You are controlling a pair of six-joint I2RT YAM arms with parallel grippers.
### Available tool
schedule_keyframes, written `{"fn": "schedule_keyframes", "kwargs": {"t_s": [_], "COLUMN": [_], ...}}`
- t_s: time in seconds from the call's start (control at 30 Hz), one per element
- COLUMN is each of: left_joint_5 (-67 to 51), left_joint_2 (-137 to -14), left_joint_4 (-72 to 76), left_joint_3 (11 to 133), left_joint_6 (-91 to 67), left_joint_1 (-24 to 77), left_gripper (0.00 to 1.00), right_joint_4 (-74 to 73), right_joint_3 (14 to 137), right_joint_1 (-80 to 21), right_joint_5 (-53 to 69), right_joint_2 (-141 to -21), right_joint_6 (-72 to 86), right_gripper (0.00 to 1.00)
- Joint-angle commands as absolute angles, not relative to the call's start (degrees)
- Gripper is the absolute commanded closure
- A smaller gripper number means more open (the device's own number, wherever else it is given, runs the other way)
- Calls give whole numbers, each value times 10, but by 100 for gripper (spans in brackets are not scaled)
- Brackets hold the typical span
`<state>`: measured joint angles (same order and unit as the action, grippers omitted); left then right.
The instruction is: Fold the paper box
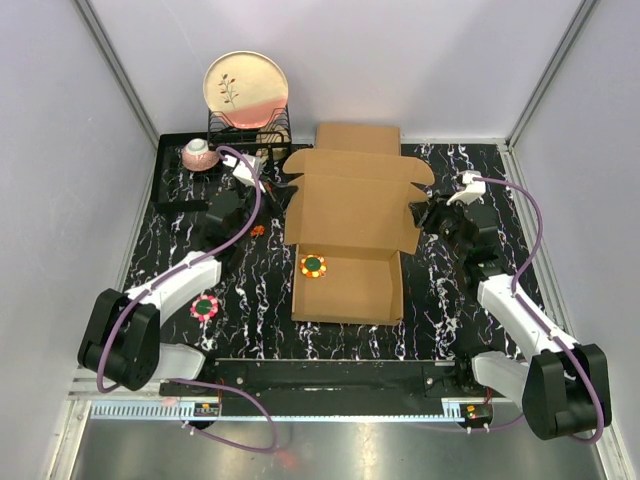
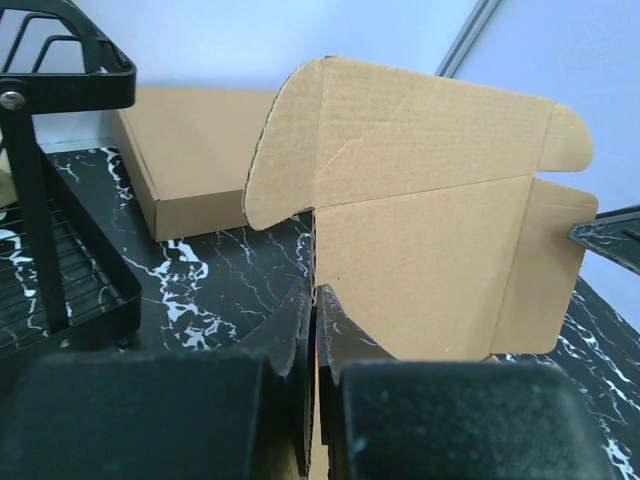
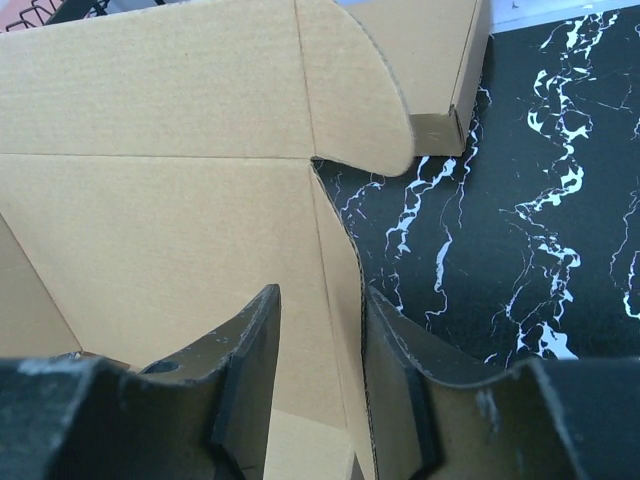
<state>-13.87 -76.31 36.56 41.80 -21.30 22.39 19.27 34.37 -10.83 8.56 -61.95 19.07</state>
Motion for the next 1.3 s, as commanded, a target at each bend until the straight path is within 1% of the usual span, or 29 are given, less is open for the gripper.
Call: {"fn": "schedule_keyframes", "kwargs": {"t_s": [0.0, 0.23, 0.3, 0.5, 0.7, 0.73, 0.8, 0.83, 0.87, 1.07, 1.27], "left_joint_5": [-105, -98, -96, -94, -98, -98, -99, -98, -97, -70, 25], "left_joint_2": [-742, -744, -744, -748, -753, -754, -756, -757, -757, -736, -705], "left_joint_4": [371, 367, 367, 365, 363, 362, 360, 359, 359, 357, 376], "left_joint_3": [425, 420, 420, 419, 422, 422, 423, 423, 422, 411, 386], "left_joint_6": [-175, -163, -160, -151, -144, -142, -138, -137, -137, -149, -150], "left_joint_1": [223, 223, 223, 223, 223, 223, 223, 223, 223, 234, 307], "left_gripper": [100, 100, 100, 100, 100, 100, 100, 100, 100, 100, 100], "right_joint_4": [192, 199, 202, 220, 243, 248, 258, 263, 270, 264, 260], "right_joint_3": [356, 370, 375, 395, 416, 416, 419, 419, 417, 401, 356], "right_joint_1": [-113, -112, -112, -113, -112, -112, -112, -112, -112, -112, -133], "right_joint_5": [66, 62, 62, 69, 78, 81, 86, 90, 92, 94, 72], "right_joint_2": [-603, -614, -621, -664, -708, -716, -722, -724, -724, -683, -636], "right_joint_6": [184, 184, 183, 180, 184, 184, 186, 189, 189, 207, 234], "right_gripper": [56, 59, 58, 56, 58, 64, 73, 78, 81, 90, 97]}}
